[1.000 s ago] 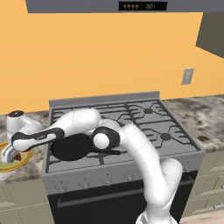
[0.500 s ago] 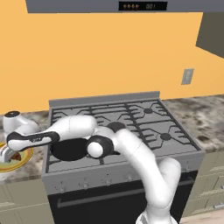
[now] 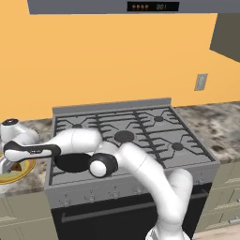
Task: Pick the croissant and place it on the pan. Then turn on the stove to warm the croissant.
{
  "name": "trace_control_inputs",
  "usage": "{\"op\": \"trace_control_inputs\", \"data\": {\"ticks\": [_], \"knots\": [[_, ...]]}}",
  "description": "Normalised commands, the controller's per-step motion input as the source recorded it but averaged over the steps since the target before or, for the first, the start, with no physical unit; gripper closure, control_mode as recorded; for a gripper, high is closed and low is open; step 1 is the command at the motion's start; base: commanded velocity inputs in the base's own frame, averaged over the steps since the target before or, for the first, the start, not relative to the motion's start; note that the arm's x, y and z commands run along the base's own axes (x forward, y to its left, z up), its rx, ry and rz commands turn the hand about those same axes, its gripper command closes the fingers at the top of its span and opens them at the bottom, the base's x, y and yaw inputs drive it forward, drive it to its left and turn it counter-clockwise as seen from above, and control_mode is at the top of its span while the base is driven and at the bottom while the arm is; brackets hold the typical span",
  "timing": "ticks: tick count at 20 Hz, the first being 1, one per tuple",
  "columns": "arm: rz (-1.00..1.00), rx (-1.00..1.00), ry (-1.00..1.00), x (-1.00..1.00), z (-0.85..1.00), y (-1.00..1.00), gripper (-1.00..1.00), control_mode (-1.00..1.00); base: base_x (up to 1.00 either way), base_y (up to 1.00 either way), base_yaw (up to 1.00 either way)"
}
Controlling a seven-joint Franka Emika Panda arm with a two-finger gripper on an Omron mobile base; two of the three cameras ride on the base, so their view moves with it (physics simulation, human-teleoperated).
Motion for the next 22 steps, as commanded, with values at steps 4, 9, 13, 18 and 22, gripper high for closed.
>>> {"op": "trace_control_inputs", "data": {"ticks": [4, 9, 13, 18, 22], "knots": [[0.00, 0.00, -0.02, -0.07, -0.08, -0.03, 1.00, -1.00, 0.00, 0.00, 0.00], [0.00, 0.00, -0.14, -0.41, 0.17, -0.22, 1.00, -1.00, 0.00, 0.00, 0.00], [0.00, 0.00, -0.18, -0.66, 0.37, -0.43, 1.00, -1.00, 0.00, 0.00, 0.00], [0.00, 0.00, -0.13, -0.65, 0.37, -0.80, 1.00, -1.00, 0.00, 0.00, 0.00], [0.00, 0.03, -0.01, -0.55, 0.12, -1.00, 1.00, -1.00, 0.00, 0.00, 0.00]]}}
